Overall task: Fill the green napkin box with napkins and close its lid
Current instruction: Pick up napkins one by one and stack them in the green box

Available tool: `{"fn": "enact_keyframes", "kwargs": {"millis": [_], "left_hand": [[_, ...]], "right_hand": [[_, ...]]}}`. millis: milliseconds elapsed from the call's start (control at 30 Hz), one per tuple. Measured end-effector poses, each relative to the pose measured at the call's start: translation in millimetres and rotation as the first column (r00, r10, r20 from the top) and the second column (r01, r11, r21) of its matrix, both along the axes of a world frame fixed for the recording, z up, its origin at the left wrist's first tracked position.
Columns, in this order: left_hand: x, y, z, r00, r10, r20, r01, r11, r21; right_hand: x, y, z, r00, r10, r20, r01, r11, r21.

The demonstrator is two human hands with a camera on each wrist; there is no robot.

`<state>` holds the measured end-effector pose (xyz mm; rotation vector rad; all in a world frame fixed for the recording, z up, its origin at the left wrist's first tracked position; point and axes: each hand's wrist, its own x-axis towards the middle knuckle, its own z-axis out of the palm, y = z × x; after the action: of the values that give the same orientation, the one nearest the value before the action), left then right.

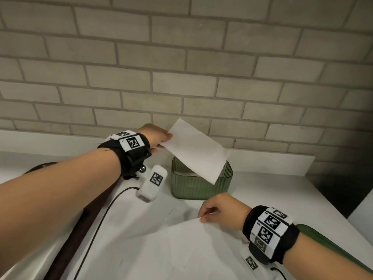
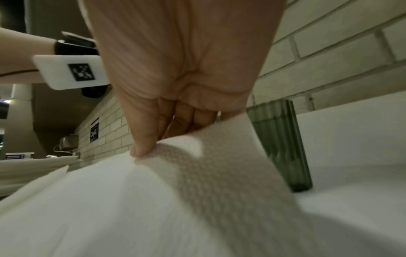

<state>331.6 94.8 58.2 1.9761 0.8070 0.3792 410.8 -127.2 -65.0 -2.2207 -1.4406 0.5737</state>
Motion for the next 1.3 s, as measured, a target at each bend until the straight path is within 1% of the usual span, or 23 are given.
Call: {"fn": "enact_keyframes", "kwargs": {"millis": [33,100,200,267,333,367,400,433,500,567,600,667,767,833,867,900,933,1000,1033,1100,1133,1200,1300], "left_hand": [[8.3,-2.6,-3.5,0.999,0.043,0.015,-0.041,0.995,-0.09],[25.2,-5.2,-13.5,0.996,0.085,0.005,-0.083,0.979,-0.185],[47.6,-5.2,-37.2,0.994,0.106,-0.032,-0.109,0.981,-0.157],[57.8,-2.3,-53.9,0.99,0.1,-0.096,-0.111,0.988,-0.111],[62.6,-2.7,-65.2,0.992,0.077,-0.096,-0.091,0.984,-0.154],[64.7,-2.3,-71.4,0.992,0.036,-0.117,-0.052,0.99,-0.133],[67.7,-0.7,-76.9,0.979,0.006,-0.205,-0.023,0.997,-0.078],[68.3,1.8,-80.9,0.963,0.003,-0.269,-0.013,0.999,-0.033],[71.7,8.6,-90.9,0.94,0.039,-0.339,-0.008,0.996,0.092],[71.1,3.3,-93.7,0.934,0.07,-0.35,-0.011,0.986,0.168],[72.6,0.3,-95.6,0.948,0.085,-0.307,-0.035,0.986,0.166],[75.6,-4.8,-97.8,0.95,0.083,-0.299,-0.018,0.977,0.212],[73.6,-9.7,-95.6,0.951,0.046,-0.306,0.028,0.972,0.232],[75.0,-10.5,-95.9,0.92,0.015,-0.392,0.096,0.961,0.261],[72.5,-14.0,-93.4,0.895,-0.004,-0.445,0.143,0.949,0.28],[71.9,-17.0,-91.5,0.875,-0.025,-0.483,0.209,0.92,0.331],[72.5,-19.6,-89.6,0.881,-0.03,-0.473,0.204,0.925,0.32],[71.7,-23.8,-80.9,0.87,-0.011,-0.493,0.241,0.882,0.406],[71.9,-25.9,-76.5,0.857,0.025,-0.514,0.236,0.869,0.435],[72.9,-29.9,-72.6,0.878,0.069,-0.473,0.137,0.911,0.388],[71.7,-31.7,-70.7,0.882,0.074,-0.465,0.136,0.905,0.404],[72.5,-33.3,-69.1,0.848,0.066,-0.526,0.194,0.885,0.423],[72.3,-34.9,-65.2,0.812,0.059,-0.581,0.301,0.811,0.503]], "right_hand": [[0.7,-3.0,1.7,1.0,-0.012,0.001,0.012,1.0,0.01],[2.0,-9.1,3.2,0.999,-0.031,0.018,0.031,1.0,0.003],[2.9,-19.7,-0.4,0.995,-0.041,0.095,0.047,0.997,-0.068],[5.5,-26.0,-5.5,0.983,-0.087,0.161,0.103,0.99,-0.093],[10.3,-31.2,-7.2,0.969,-0.135,0.208,0.155,0.985,-0.081],[12.3,-33.7,-6.9,0.963,-0.157,0.218,0.177,0.981,-0.076],[14.3,-36.0,-6.5,0.959,-0.183,0.216,0.203,0.976,-0.073],[16.0,-38.6,-7.1,0.955,-0.214,0.207,0.233,0.97,-0.069],[19.2,-43.5,-10.8,0.942,-0.28,0.186,0.295,0.954,-0.055],[20.6,-48.2,-16.2,0.929,-0.34,0.147,0.349,0.936,-0.041],[20.6,-49.9,-18.2,0.925,-0.36,0.124,0.367,0.929,-0.041],[18.8,-51.8,-21.1,0.923,-0.377,0.081,0.382,0.923,-0.055],[14.7,-49.2,-24.7,0.929,-0.369,0.03,0.369,0.921,-0.121],[12.6,-45.4,-23.9,0.936,-0.351,0.027,0.35,0.923,-0.161],[11.7,-43.6,-22.7,0.942,-0.333,0.035,0.334,0.926,-0.178],[10.8,-41.9,-21.5,0.95,-0.308,0.052,0.312,0.929,-0.199],[10.1,-40.3,-20.6,0.956,-0.285,0.071,0.294,0.93,-0.22],[8.9,-38.1,-19.9,0.963,-0.259,0.081,0.271,0.928,-0.257],[8.5,-37.0,-19.8,0.963,-0.259,0.076,0.27,0.927,-0.261],[8.5,-35.4,-19.7,0.962,-0.26,0.081,0.272,0.929,-0.252],[8.6,-34.8,-19.5,0.963,-0.254,0.092,0.269,0.931,-0.248],[8.7,-34.2,-18.6,0.963,-0.245,0.117,0.266,0.935,-0.235],[8.2,-33.7,-17.4,0.956,-0.259,0.141,0.283,0.94,-0.193]]}}
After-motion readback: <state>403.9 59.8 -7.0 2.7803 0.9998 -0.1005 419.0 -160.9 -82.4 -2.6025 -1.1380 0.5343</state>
